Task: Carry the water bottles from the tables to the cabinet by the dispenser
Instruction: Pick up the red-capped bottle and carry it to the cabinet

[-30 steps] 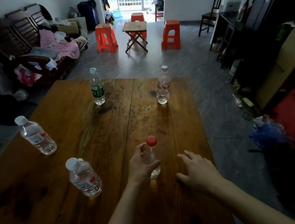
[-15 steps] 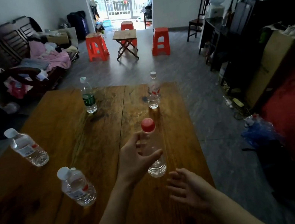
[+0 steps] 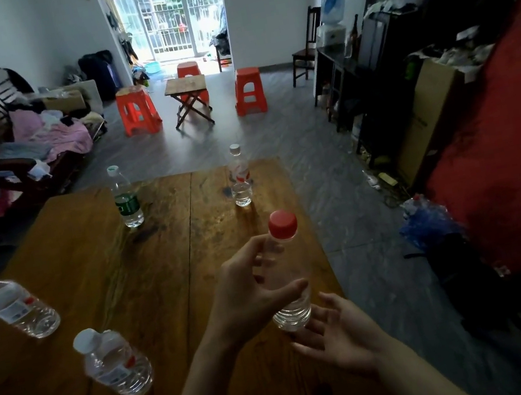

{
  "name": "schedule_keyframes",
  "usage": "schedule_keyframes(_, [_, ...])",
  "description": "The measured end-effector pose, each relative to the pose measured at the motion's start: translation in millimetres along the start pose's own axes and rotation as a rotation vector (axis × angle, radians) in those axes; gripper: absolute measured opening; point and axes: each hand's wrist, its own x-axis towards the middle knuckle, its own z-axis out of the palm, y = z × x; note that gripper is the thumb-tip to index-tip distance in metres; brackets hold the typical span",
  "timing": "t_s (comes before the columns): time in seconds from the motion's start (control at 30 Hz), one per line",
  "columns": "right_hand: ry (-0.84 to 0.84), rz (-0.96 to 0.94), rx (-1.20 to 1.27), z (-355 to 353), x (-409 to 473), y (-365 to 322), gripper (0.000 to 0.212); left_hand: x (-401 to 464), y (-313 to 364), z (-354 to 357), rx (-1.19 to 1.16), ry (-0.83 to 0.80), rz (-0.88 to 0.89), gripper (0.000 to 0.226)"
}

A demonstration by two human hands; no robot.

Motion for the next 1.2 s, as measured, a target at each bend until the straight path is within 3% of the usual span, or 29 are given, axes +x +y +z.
schedule_keyframes(0.5, [0.024, -0.167, 0.047, -53, -82, -47, 0.051, 36, 69, 70, -0.040, -0.108, 0.169, 0.058])
schedule_keyframes(0.77, [0.024, -0.221, 0.133, -119, -145, -86, 0.053, 53, 132, 144, -0.027, -0.221, 0.218, 0.057])
schedule_keyframes(1.2, [-0.014, -0.246, 0.084, -245, -246, -162, 0.053, 45, 237, 277, -0.058, -0.169, 0.225, 0.064])
